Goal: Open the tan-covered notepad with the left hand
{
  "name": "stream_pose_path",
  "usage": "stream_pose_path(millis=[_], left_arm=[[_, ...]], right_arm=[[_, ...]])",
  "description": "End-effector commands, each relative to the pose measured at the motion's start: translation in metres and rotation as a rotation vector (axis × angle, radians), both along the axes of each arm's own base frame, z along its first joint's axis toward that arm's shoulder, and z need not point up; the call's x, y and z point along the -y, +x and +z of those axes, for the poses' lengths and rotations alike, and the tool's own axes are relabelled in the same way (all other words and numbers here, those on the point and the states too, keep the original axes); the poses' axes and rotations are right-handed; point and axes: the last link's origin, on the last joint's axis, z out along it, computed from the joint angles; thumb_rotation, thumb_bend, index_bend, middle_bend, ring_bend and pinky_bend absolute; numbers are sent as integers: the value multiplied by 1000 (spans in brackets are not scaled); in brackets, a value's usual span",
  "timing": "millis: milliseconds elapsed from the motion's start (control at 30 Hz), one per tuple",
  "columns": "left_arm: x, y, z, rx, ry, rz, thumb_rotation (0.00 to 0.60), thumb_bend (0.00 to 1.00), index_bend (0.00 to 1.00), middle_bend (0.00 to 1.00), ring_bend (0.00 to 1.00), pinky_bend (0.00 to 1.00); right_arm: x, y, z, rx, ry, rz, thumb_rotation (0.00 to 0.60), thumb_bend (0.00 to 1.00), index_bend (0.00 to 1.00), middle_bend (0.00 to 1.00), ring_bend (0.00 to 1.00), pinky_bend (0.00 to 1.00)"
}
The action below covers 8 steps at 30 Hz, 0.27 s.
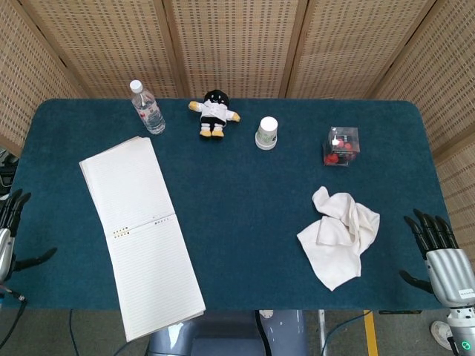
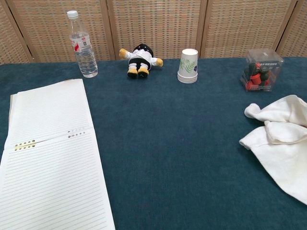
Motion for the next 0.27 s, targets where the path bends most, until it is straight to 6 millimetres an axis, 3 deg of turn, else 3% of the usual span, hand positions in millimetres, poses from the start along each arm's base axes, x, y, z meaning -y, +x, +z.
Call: stream_pose_path(millis=[33,267], left_arm=[[32,4,1,-51,-43,14,600,0,0,0,0,0],[38,6,-7,-101,-94,23,600,0,0,0,0,0]], right_arm=[[-1,0,1,4,-9,7,600,0,0,0,0,0],[0,0,2,8,-24,16,600,0,0,0,0,0]])
